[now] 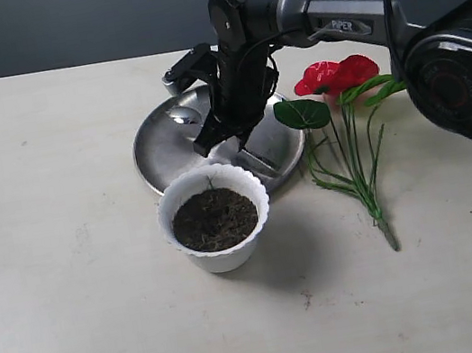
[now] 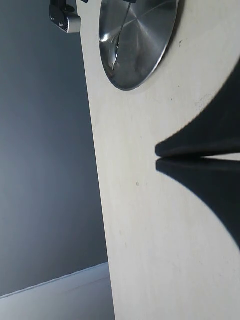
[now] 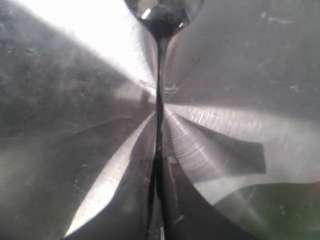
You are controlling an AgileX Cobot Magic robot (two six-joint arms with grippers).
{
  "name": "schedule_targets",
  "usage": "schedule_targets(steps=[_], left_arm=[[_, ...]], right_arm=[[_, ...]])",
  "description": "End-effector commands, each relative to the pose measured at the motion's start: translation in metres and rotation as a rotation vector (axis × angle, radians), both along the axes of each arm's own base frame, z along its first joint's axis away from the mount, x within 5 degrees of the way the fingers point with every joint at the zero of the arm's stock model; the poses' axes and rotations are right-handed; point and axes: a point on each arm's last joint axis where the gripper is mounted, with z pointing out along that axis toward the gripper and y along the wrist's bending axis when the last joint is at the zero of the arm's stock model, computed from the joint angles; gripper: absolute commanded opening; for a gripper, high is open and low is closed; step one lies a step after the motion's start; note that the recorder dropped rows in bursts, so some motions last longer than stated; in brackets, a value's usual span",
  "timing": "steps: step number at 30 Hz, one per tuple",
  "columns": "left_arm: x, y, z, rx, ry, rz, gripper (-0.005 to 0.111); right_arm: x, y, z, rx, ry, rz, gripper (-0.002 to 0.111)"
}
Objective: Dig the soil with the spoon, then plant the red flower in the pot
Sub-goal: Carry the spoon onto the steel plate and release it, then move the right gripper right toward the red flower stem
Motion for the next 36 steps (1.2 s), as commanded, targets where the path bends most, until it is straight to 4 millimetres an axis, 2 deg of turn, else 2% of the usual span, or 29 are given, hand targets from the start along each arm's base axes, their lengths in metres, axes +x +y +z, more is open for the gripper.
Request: schedule_targets(steps=[1, 5, 10, 13, 17, 20, 24, 27, 30, 33, 36], left_arm=[[0.000, 0.000, 0.002, -0.002, -0.020, -0.007, 0.000], [0.000, 0.000, 0.002, -0.002, -0.020, -0.007, 0.000], [0.000, 0.000, 0.002, -0.002, -0.020, -0.007, 0.000], [0.000, 0.000, 0.002, -0.002, -0.020, -0.007, 0.000], [0.000, 0.000, 0.002, -0.002, -0.020, -0.007, 0.000], [0.000, 0.000, 0.002, -0.002, -0.020, -0.007, 0.000], [0.000, 0.000, 0.002, -0.002, -0.020, -0.007, 0.000], [0.000, 0.000, 0.002, -0.002, -0.020, -0.007, 0.000], [0.000, 0.000, 0.002, -0.002, -0.020, -0.007, 0.000], [0.000, 0.000, 0.002, -0.002, -0.020, -0.007, 0.000], [0.000, 0.000, 0.002, -0.002, -0.020, -0.007, 0.000]], right_arm=[[0.005, -0.003, 0.000, 0.001, -0.016, -0.008, 0.000], [0.005, -0.002, 0.000, 0.004, -0.020, -0.008, 0.013], [0.005, -0.002, 0.000, 0.002, -0.027, -0.006, 0.014], [0.007, -0.004, 0.012, 0.002, -0.063, -0.007, 0.014], [0.009, -0.008, 0.052, 0.074, -0.141, -0.090, 0.014], [0.009, -0.016, 0.092, 0.148, -0.195, -0.168, 0.014], [-0.002, -0.040, 0.148, 0.172, -0.231, -0.223, 0.013], [-0.019, -0.056, 0.182, 0.214, -0.286, -0.236, 0.013], [-0.044, -0.074, 0.211, 0.275, -0.336, -0.250, 0.013], [-0.072, -0.095, 0.229, 0.321, -0.365, -0.293, 0.013], [-0.102, -0.117, 0.231, 0.353, -0.363, -0.331, 0.013]])
